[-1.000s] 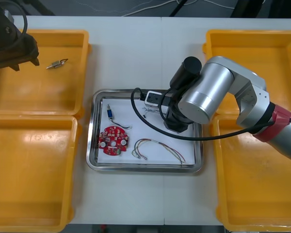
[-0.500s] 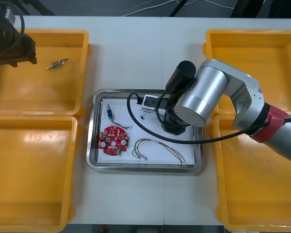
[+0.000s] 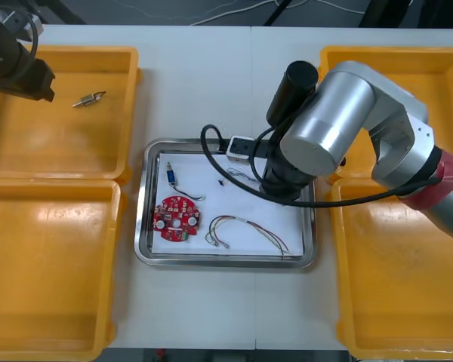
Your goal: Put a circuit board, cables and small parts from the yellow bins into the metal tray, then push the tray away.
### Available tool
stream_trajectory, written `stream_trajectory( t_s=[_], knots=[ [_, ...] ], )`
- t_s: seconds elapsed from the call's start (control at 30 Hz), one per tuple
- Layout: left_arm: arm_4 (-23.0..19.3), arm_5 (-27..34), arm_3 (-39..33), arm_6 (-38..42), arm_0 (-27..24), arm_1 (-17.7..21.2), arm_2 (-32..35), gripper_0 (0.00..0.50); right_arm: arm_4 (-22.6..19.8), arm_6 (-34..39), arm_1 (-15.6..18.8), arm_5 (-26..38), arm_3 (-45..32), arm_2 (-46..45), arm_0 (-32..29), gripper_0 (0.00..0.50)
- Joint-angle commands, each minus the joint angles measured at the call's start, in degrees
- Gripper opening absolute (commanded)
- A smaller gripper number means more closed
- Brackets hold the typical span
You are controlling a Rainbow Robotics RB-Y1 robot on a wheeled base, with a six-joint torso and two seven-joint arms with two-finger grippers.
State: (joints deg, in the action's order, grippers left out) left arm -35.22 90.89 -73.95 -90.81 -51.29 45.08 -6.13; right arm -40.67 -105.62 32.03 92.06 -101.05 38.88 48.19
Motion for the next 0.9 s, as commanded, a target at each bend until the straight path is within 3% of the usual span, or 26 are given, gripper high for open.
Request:
stream_trajectory(
  t_s=[0.03,0.27,0.53,0.67,0.9],
  knots=[
    [4.6,-2.1,-0.3,-13.4,-0.7,-1.1,2.9,0.5,-1.3,3.7,0.3,3.2,-3.5,-7.4,0.9,0.5],
    [10.1,-2.6,1.5,-21.7,-1.6,-5.4,5.8,0.5,-2.1,13.0,2.4,9.5,-8.2,-14.9,-1.1,0.5],
    [10.2,-9.9,14.4,-34.9,-5.7,-9.4,11.2,0.5,-4.9,22.7,5.0,17.4,-10.8,-23.5,-2.8,0.5],
    [10.2,-12.2,19.8,-39.4,-8.1,-10.8,12.8,0.5,-6.9,26.5,6.5,17.9,-12.1,-28.6,-4.3,0.5],
    [10.1,-12.8,21.7,-42.2,-9.8,-12.6,13.1,0.5,-7.5,33.7,9.8,17.9,-16.6,-34.8,-9.2,0.5]
  ],
)
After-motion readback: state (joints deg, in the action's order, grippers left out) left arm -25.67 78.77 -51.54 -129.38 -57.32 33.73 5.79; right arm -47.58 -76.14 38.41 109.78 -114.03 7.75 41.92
